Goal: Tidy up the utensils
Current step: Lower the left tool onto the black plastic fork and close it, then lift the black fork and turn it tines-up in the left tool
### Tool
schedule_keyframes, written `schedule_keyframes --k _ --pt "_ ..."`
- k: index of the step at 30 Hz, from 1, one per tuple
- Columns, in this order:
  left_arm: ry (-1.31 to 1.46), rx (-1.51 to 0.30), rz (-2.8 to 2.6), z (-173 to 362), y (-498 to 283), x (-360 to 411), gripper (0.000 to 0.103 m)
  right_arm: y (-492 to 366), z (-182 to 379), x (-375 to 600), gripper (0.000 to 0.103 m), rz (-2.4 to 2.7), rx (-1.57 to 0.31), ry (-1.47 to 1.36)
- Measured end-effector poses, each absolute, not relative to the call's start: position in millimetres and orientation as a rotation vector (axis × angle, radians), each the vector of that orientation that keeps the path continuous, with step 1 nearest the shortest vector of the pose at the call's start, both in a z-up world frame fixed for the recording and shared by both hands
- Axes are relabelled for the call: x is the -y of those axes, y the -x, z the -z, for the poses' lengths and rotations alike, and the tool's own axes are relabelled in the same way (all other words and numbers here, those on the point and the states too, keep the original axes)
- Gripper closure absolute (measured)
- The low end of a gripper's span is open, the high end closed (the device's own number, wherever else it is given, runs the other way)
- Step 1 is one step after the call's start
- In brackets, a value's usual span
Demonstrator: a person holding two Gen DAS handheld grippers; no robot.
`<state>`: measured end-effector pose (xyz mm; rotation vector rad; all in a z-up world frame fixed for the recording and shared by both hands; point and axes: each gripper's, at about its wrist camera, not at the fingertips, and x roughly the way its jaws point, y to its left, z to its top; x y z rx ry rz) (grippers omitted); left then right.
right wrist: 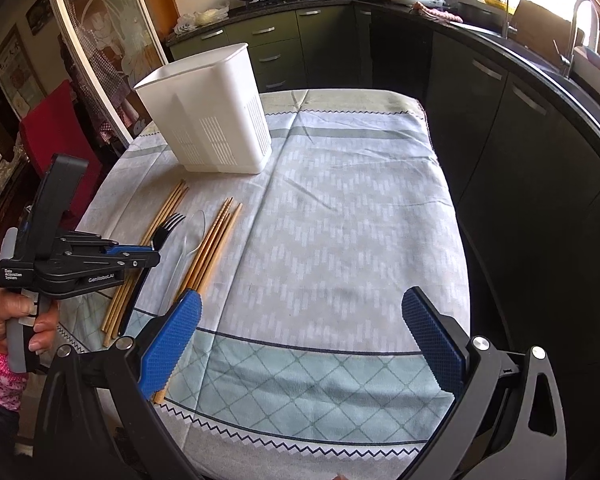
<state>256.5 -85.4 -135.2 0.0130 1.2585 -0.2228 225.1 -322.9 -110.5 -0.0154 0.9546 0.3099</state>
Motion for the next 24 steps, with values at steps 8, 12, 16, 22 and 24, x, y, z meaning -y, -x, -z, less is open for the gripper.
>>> schedule_keyframes --k 8,12,16,22,24 --pt "0.037 -1.090 0.218 78.0 -213.5 57.4 0.094 -245.4 118.5 279.9 0.004 -0.397 -1.056 -0.010" --pt "0.050 -1.045 0.208 62.9 -190.3 42.8 0.094 -254.5 127.9 245.4 0.017 -0.442 -1.127 0.004" --pt "0.053 -1.026 0.202 56.6 -183.0 32.9 0.094 -263.7 139.0 214.2 0.029 -0.480 -1.201 0.018" --pt "0.108 -1.112 0.244 77.0 -189.5 27.5 0.094 -270.2 146.0 190.7 0.035 -0.473 -1.234 0.019" --pt "0.124 -1.136 0.234 87.9 -194.8 25.0 0.094 -270.0 142.8 191.1 0.035 -0.477 -1.231 0.016"
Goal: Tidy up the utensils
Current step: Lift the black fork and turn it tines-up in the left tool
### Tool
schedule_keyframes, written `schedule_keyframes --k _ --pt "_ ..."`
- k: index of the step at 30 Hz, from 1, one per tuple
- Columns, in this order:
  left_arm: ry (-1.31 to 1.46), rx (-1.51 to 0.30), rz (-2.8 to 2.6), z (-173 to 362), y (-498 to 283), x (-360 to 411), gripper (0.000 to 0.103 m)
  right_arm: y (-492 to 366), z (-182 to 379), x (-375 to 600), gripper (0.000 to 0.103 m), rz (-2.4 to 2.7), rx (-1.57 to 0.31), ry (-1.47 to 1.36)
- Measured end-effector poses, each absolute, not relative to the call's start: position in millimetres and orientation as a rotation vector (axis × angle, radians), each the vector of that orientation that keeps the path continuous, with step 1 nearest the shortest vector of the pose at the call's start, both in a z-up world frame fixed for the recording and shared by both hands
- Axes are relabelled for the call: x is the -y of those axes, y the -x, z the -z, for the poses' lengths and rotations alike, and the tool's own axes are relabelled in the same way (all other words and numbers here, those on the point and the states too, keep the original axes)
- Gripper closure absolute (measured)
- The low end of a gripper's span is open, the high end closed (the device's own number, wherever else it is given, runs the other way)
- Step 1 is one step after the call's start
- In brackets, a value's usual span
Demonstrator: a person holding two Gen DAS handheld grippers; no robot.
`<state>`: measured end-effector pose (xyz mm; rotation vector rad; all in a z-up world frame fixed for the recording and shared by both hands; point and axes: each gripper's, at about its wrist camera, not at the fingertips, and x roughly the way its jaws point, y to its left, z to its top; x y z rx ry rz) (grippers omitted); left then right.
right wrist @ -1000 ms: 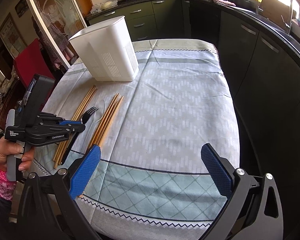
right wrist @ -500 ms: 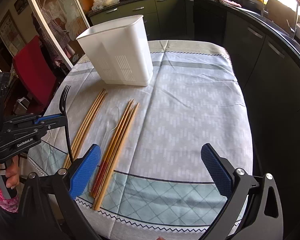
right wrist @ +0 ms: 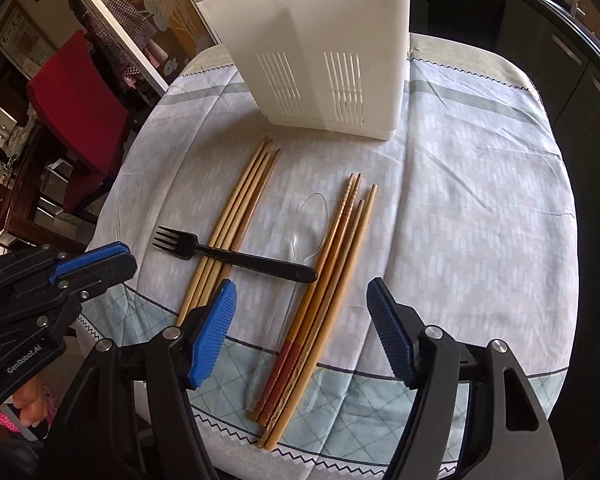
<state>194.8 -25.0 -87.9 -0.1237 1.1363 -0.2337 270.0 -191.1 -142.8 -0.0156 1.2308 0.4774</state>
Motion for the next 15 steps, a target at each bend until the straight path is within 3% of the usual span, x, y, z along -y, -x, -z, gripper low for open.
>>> schedule_keyframes --k 3,8,15 --pt "0.115 -1.156 0.226 102.2 -202.3 23.8 0.094 -268.5 134.8 196.5 0.033 -0.463 -1.217 0.024" --pt "0.054 -1.177 0.219 114.4 -209.0 24.8 0.079 -269.7 126.9 217.3 0.030 -0.448 -1.200 0.012" --pt "0.033 -1.291 0.248 132.7 -203.1 29.8 0.079 -269.2 132.4 231.1 0.029 -0.443 -1.212 -0.007"
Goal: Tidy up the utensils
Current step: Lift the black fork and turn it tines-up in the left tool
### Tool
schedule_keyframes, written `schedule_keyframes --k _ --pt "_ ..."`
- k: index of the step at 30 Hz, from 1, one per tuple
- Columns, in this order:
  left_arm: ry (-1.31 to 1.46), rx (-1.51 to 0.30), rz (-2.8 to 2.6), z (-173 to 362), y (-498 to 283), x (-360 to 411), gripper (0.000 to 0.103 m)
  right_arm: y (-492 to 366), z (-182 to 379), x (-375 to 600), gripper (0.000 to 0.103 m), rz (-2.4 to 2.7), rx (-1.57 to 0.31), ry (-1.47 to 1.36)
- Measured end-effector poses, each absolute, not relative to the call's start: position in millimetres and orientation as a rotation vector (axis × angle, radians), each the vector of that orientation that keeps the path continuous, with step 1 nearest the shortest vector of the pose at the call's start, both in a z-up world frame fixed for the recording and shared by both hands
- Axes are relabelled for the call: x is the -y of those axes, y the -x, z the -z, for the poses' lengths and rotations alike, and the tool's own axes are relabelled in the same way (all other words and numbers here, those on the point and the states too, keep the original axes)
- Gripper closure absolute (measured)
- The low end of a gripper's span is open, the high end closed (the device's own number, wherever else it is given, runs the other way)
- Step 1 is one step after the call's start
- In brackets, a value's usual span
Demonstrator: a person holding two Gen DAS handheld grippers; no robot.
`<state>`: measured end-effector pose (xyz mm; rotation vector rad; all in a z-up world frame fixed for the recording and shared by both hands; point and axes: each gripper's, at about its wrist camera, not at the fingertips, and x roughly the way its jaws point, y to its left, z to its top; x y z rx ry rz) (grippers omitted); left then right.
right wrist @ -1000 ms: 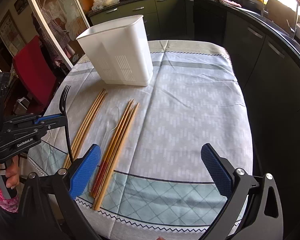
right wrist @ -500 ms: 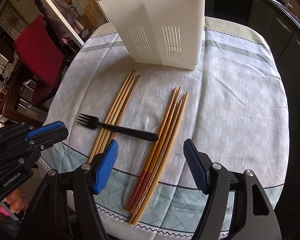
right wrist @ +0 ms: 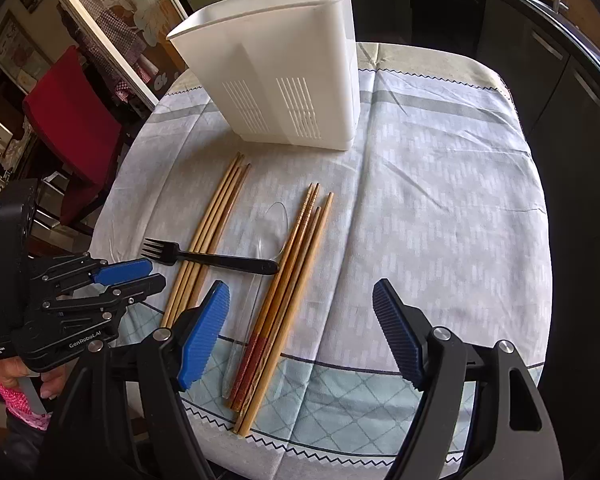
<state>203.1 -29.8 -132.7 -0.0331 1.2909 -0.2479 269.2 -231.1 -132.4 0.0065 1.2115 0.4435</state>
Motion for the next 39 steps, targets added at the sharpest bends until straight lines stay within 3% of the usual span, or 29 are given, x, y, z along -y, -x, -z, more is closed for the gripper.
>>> schedule_keyframes --k 12,22,39 --pt "0.035 -1.365 0.148 157.7 -219.7 9.8 0.079 -262.5 124.9 230.8 0.028 -0.452 -1.184 0.009" --pt "0.051 -1.294 0.095 150.2 -262.3 -0.4 0.079 -263.2 124.4 229.1 0.027 -0.453 -1.177 0.026" --pt "0.062 -1.398 0.095 162.2 -266.9 55.4 0.082 -257.8 120.6 237.7 0.026 -0.472 -1.162 0.030"
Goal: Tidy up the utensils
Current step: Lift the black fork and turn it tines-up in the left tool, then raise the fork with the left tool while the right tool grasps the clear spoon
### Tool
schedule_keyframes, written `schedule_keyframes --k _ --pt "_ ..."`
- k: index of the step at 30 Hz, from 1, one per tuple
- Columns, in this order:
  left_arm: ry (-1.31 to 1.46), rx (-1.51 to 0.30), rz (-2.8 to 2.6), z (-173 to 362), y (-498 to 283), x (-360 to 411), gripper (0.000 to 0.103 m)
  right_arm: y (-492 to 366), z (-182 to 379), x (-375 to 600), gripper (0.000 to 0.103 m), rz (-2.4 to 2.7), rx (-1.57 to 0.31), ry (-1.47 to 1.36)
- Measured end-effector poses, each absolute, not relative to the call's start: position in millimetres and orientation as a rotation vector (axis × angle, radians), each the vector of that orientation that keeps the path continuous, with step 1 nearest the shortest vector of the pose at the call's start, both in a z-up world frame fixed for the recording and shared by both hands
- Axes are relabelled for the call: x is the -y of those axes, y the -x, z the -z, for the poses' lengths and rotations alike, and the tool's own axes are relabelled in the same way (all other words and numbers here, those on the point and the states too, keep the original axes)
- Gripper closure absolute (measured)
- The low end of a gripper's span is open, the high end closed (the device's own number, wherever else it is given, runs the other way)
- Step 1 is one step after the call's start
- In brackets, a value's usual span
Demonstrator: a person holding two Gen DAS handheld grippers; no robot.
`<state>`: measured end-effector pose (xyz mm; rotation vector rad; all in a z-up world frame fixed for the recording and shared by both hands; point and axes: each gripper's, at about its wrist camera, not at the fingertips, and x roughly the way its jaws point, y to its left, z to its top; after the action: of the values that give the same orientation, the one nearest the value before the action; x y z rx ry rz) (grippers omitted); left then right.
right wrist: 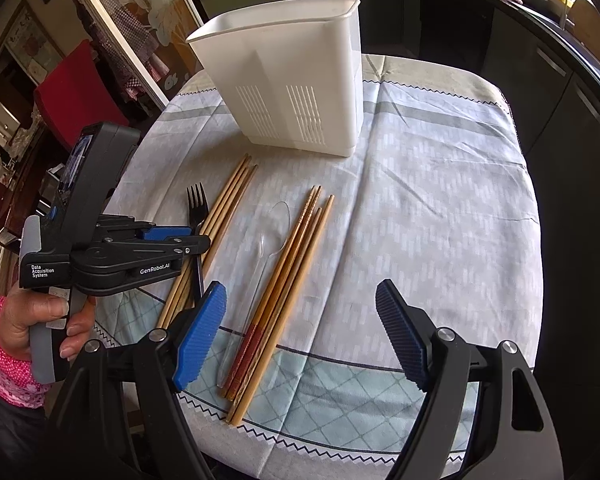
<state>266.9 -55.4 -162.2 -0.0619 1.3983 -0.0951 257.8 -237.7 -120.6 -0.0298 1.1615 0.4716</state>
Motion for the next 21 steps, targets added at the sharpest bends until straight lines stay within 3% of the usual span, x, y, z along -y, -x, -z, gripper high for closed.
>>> schedule_keyframes --k 8,21 --pt "0.060 -1.372 0.085 160.0 -266.6 51.9 0.094 -258.3 121.3 241.5 0.026 -0.476 -1.164 0.021" --pt "0.027 -1.190 0.105 118.5 -244.0 24.2 0.095 -266.0 139.3 205.5 0.021 -0.523 -1.264 0.026"
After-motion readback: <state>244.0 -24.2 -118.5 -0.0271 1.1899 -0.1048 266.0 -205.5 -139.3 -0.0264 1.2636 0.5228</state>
